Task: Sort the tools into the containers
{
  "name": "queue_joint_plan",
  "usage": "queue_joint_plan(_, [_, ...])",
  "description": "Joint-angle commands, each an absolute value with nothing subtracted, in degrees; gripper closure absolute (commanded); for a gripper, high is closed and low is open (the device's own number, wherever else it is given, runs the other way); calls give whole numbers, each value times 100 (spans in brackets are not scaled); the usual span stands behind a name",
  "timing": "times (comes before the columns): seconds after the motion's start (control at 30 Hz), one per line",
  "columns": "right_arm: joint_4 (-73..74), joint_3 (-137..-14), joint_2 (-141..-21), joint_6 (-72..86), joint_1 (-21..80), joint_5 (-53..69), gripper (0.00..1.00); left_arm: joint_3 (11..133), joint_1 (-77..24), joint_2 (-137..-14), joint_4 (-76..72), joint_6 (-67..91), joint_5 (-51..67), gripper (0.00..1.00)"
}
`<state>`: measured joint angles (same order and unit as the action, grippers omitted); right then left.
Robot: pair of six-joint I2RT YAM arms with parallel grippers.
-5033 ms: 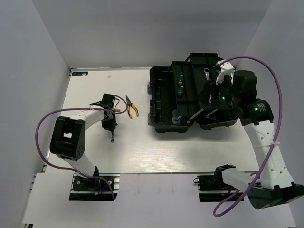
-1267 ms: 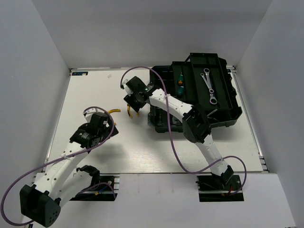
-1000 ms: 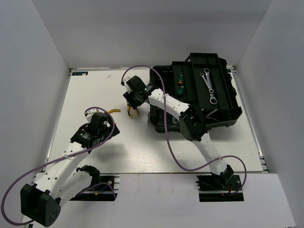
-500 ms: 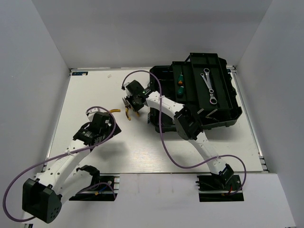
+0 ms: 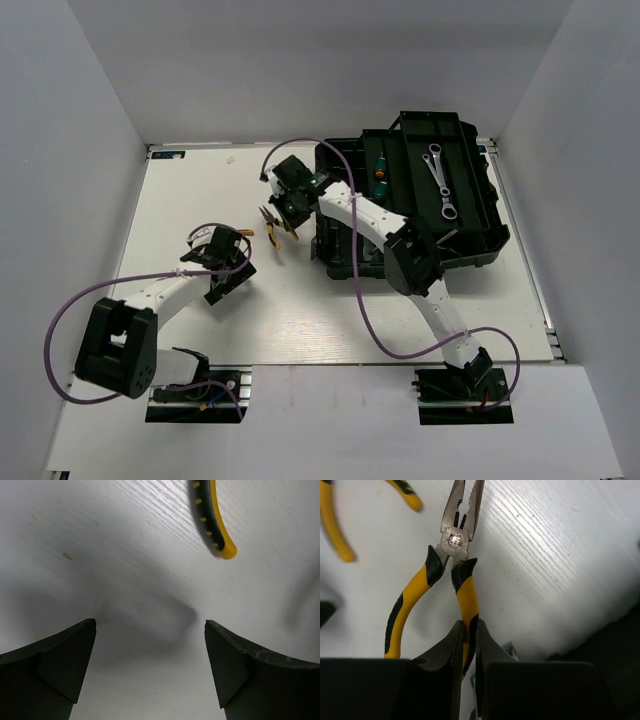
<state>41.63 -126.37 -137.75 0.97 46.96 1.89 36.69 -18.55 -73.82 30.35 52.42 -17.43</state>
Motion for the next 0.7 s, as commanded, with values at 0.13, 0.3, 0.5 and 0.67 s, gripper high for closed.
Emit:
queue_joint_plan(0.13, [4376,-12929,-12306,79,4614,484,100,4271,-1573,-7848,2628,5292,-2153,1])
queue_joint_plan(0.3, [4246,-12527,-11788,-280,4553,-1053,100,4737,-1415,-8489,2628,5063,-2171,1])
queue_joint_plan(0.5, [4052,-11919,-11365,-1027,4281,-2504,100,5176,-1239,-9279,2496,4878,-2109,1])
queue_joint_plan(0.67, [4043,-11576,-11434,-1476,4184,-3120,100,5238,-1134,-9483,2496,4825,-1995,3])
